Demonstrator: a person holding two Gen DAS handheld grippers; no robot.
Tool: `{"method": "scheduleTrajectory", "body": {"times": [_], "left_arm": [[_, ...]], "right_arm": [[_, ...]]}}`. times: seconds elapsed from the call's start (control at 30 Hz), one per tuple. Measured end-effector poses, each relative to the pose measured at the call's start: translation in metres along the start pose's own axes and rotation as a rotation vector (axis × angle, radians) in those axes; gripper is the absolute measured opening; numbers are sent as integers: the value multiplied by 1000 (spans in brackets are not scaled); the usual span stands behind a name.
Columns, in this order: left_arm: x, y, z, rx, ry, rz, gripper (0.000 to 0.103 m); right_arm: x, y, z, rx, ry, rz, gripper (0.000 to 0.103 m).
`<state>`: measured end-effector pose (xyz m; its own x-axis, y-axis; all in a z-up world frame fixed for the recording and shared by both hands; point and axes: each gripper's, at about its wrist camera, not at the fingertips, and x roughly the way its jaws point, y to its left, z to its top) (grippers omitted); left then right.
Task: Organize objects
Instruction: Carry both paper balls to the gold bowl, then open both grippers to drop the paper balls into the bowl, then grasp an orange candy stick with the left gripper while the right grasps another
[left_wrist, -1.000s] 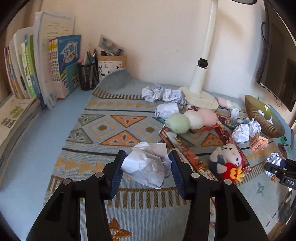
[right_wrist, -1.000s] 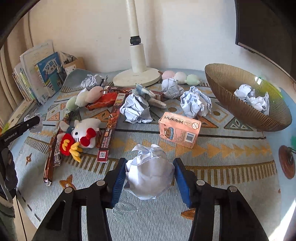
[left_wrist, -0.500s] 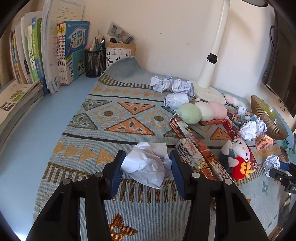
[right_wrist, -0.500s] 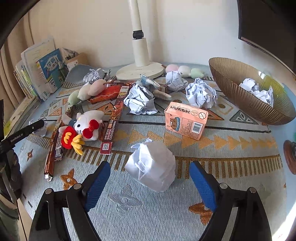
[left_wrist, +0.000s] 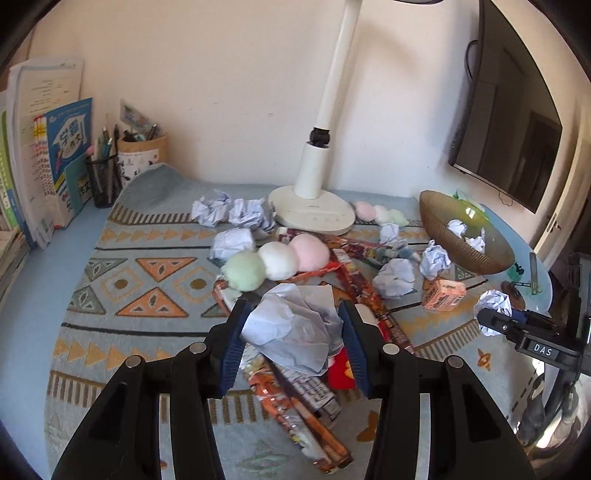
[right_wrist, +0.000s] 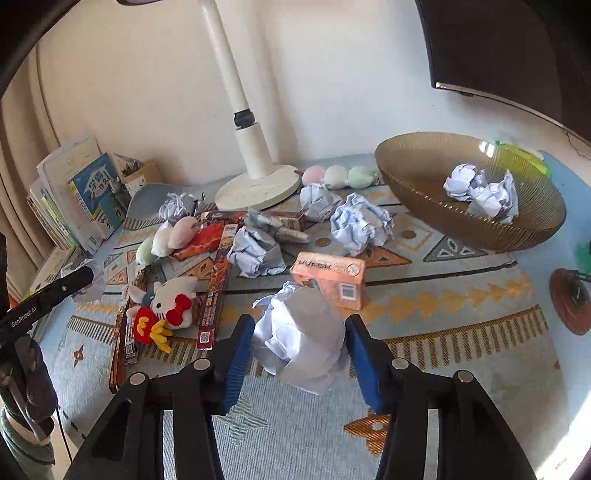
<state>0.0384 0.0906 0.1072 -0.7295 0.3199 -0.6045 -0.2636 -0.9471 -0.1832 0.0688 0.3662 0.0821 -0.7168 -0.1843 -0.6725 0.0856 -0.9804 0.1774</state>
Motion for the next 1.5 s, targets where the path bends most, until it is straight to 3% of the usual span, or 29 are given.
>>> {"method": "scheduleTrajectory", "body": {"times": [0.3, 0.43, 0.57, 0.6, 0.63, 0.67, 0.73, 0.87, 1.0, 1.1, 1.17, 1.2, 1.27, 1.4, 1.5], "left_arm": [[68, -158, 95, 147, 36, -341, 46], [118, -213, 117, 181, 73, -360, 46], [150, -243, 121, 175, 84, -375, 49], [154, -246, 122, 165, 68, -368, 56], [158, -247, 122, 155, 59, -356, 73], [162, -248, 123, 145, 51, -348, 78], [164, -246, 125, 138, 46, -341, 80], [149, -230, 127, 129, 43, -337, 80], [114, -199, 123, 106, 0, -314, 80], [77, -164, 111, 80, -42, -270, 80], [46, -130, 98, 39, -102, -193, 87], [31, -111, 91, 6, -132, -154, 96], [3, -70, 75, -64, -181, -66, 102], [-27, 10, 39, -150, -178, 130, 102], [-25, 63, 10, -217, -133, 286, 102]], "right_arm": [[-68, -106, 70, 204, -222, -236, 50], [-59, -142, 94, 274, -221, -264, 50], [-43, -156, 109, 300, -193, -242, 50], [-40, -159, 111, 308, -189, -241, 52], [-37, -161, 112, 313, -182, -235, 60], [-33, -164, 114, 312, -171, -223, 69], [-30, -169, 113, 319, -170, -245, 69], [-39, -173, 104, 323, -179, -220, 69], [-52, -148, 90, 251, -193, -236, 72], [-58, -114, 76, 164, -200, -244, 87], [-63, -88, 63, 119, -238, -299, 99], [-65, -77, 56, 111, -260, -341, 103], [-65, -58, 43, 110, -286, -378, 103], [-34, -37, 31, 74, -147, -283, 103], [-10, -29, 20, 102, -85, -201, 103]]}}
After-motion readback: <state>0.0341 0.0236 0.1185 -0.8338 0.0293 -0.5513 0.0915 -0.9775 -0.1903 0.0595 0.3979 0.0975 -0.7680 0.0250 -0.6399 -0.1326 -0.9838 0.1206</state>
